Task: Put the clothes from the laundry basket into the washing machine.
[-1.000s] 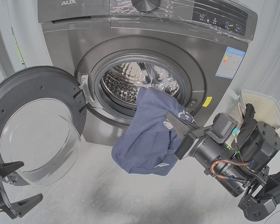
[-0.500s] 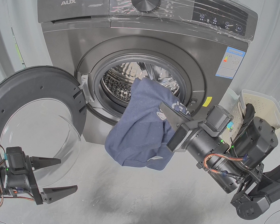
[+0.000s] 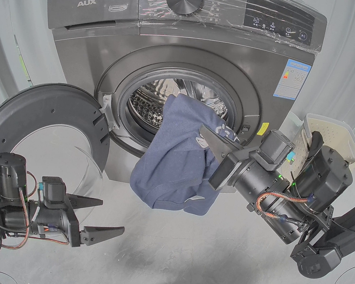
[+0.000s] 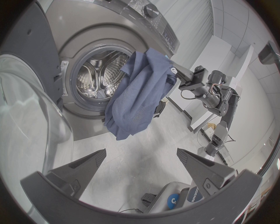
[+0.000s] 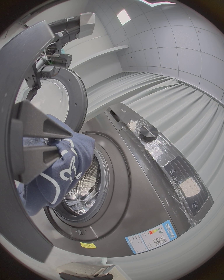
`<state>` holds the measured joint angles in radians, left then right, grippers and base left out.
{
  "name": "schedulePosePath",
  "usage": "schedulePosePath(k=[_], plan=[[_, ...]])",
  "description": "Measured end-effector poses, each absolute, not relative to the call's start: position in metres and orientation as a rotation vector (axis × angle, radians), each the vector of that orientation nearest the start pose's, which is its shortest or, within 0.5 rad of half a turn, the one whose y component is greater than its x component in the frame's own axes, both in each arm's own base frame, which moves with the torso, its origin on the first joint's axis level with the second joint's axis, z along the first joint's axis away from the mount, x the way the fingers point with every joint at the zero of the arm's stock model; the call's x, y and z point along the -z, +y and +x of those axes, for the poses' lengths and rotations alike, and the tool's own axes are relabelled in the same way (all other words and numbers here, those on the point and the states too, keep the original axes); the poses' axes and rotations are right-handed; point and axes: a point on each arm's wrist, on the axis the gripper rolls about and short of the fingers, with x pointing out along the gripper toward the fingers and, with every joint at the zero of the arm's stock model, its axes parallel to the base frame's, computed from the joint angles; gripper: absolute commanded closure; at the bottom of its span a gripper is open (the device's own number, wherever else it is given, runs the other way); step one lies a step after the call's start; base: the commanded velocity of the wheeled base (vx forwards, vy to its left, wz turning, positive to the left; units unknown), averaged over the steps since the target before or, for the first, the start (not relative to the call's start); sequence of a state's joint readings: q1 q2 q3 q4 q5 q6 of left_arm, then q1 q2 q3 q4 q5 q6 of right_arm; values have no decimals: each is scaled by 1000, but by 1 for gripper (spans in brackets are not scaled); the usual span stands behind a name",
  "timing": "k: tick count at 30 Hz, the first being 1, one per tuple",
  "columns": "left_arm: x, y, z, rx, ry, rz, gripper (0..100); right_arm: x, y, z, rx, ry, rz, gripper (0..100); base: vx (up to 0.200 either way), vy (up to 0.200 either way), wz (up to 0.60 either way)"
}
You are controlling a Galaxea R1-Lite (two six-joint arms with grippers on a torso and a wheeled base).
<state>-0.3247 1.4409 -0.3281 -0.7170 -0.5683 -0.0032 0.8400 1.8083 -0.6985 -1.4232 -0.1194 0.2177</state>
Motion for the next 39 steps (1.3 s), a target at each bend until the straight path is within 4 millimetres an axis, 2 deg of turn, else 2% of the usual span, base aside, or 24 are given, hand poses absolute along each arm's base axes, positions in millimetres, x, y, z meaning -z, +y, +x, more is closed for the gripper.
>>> schedulePosePath(k=[24, 35, 36, 39], plan=[[-114, -118, 251, 900, 373, -100, 0, -200, 235, 209, -758, -213, 360, 100, 0, 0, 0], [-112, -134, 266, 884, 291, -119, 0, -198, 235, 209, -758, -213, 360, 100, 0, 0, 0], [-112, -136, 267, 880, 276, -122, 100, -197, 235, 209, -757, -213, 360, 100, 0, 0, 0], [-111, -140, 268, 877, 252, -135, 100, -197, 235, 209, -757, -213, 360, 100, 0, 0, 0]])
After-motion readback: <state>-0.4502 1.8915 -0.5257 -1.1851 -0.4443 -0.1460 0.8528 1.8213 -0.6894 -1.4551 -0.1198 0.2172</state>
